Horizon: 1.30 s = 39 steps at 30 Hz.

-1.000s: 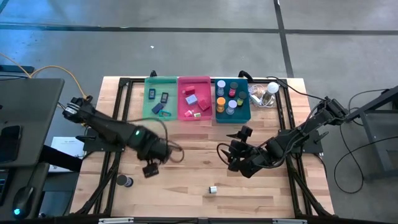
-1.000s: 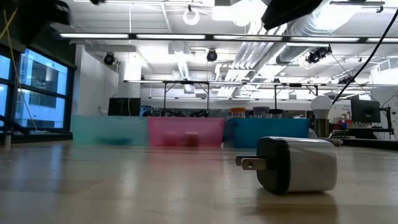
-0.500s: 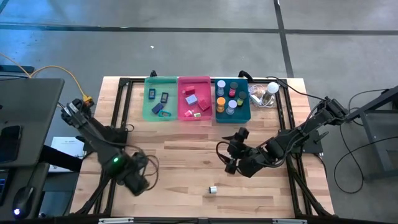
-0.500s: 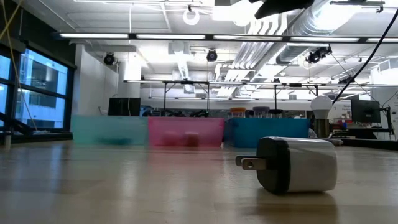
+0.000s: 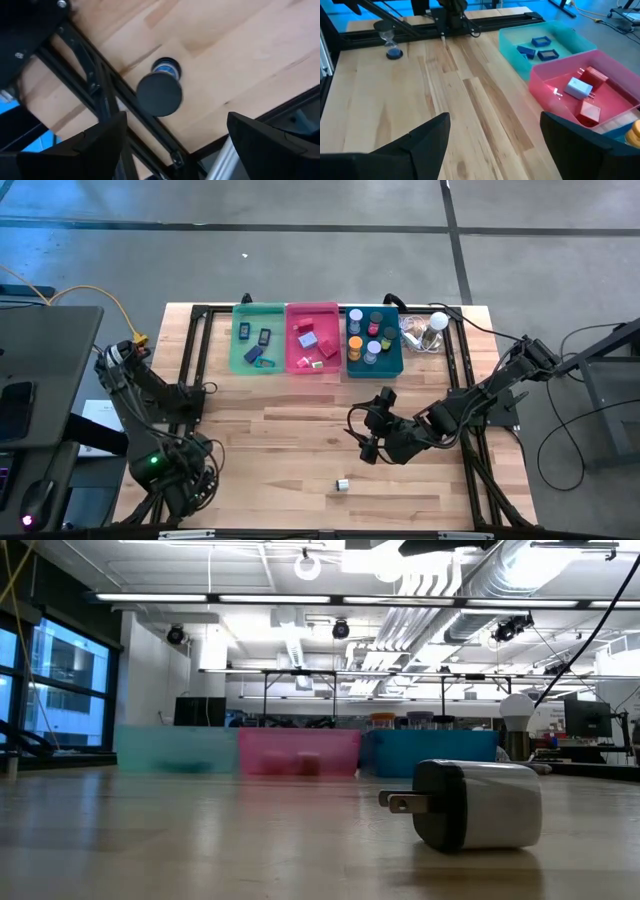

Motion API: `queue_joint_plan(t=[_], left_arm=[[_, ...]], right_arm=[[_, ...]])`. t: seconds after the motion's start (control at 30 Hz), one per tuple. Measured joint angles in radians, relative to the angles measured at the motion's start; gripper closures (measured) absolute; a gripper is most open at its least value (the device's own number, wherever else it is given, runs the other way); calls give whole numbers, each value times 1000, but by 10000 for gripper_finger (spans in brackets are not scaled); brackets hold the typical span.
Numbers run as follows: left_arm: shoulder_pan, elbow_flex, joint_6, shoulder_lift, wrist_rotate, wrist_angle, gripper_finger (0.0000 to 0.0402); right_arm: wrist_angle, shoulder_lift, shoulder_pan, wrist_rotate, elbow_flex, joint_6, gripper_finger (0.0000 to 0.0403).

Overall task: Pick & Place Office items
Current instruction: Put the blue hourglass into the blue bin

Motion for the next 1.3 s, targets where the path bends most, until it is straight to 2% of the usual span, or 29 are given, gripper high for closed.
queue_joint_plan(t=[0.27,0.57,1.0,1.3], left_arm=[[-39,-28,43,0,-22,-18,66],[-30,-67,103,0,-22,-1,66],[-30,-139,143,-1,-38,88,66],[-28,-173,167,0,-21,125,66]], right_arm=[[12,8,0,-11,0,4,104],[37,63,-12,-60,-2,-7,104],[84,93,-35,-121,0,-40,104],[89,93,-35,-125,-1,-41,104]])
